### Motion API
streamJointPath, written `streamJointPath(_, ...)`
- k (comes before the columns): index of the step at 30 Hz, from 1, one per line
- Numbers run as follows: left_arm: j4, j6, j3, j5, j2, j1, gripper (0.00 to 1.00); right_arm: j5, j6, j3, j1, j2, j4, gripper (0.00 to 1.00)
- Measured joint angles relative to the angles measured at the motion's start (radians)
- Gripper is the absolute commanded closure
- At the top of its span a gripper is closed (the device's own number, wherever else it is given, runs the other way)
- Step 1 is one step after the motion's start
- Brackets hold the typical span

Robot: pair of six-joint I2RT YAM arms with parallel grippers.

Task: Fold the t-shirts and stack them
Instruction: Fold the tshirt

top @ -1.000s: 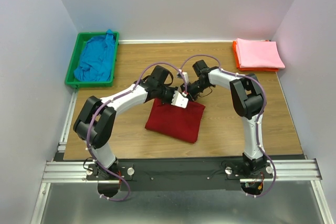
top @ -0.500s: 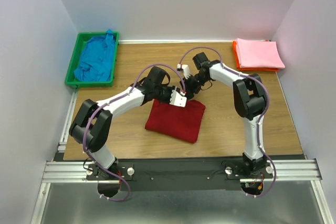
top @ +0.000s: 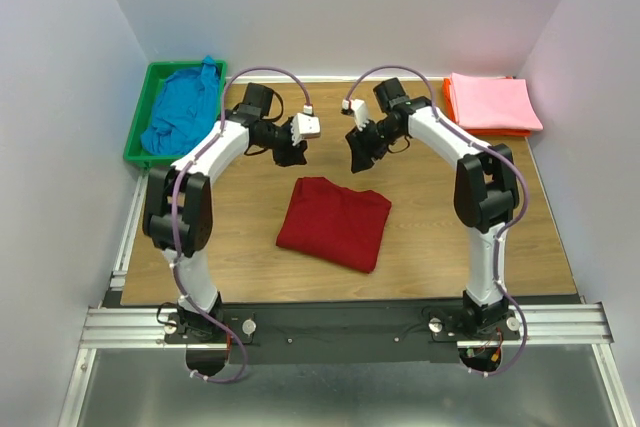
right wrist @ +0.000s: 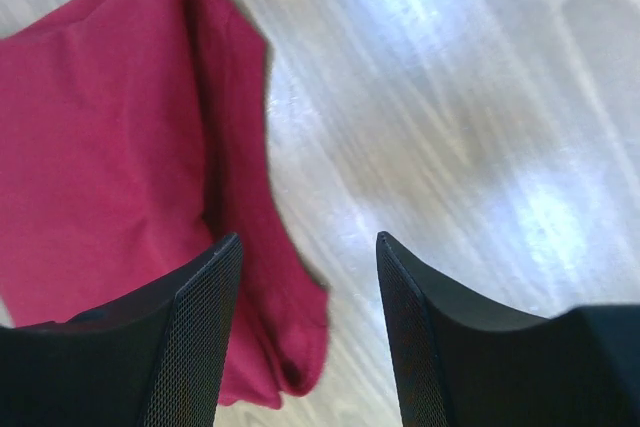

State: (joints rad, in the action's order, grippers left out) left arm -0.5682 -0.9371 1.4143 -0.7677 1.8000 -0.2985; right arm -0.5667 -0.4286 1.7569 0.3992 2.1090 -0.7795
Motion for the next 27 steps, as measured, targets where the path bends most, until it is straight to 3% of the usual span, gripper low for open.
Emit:
streamJointPath(7, -0.162, 0.033, 0.144, -0.095, 0.204, 0.021, 0.45, -0.023, 0.005, -0.103, 0.000, -0.012, -0.029, 0.36)
streamJointPath(14, -0.250, 0.032, 0.181, -0.164, 0.311, 0.021, 0.46, -0.034, -0.023, -0.196, 0.000, -0.018, -0.059, 0.39)
streamJointPath(18, -0.272, 0.037, 0.181, -0.172, 0.332, 0.021, 0.61, -0.036, -0.045, -0.220, 0.000, -0.034, -0.060, 0.45)
streamJointPath(19, -0.281, 0.035, 0.182, -0.172, 0.333, 0.021, 0.75, -0.035, -0.051, -0.227, 0.000, -0.037, -0.061, 0.47)
streamJointPath(22, -0.318, 0.019, 0.191, -0.173, 0.334, 0.023, 1.00, -0.031, -0.067, -0.233, 0.000, -0.039, -0.061, 0.50)
streamJointPath(27, -0.356, 0.002, 0.219, -0.172, 0.322, 0.032, 1.00, -0.009, -0.094, -0.236, 0.000, -0.039, -0.061, 0.52)
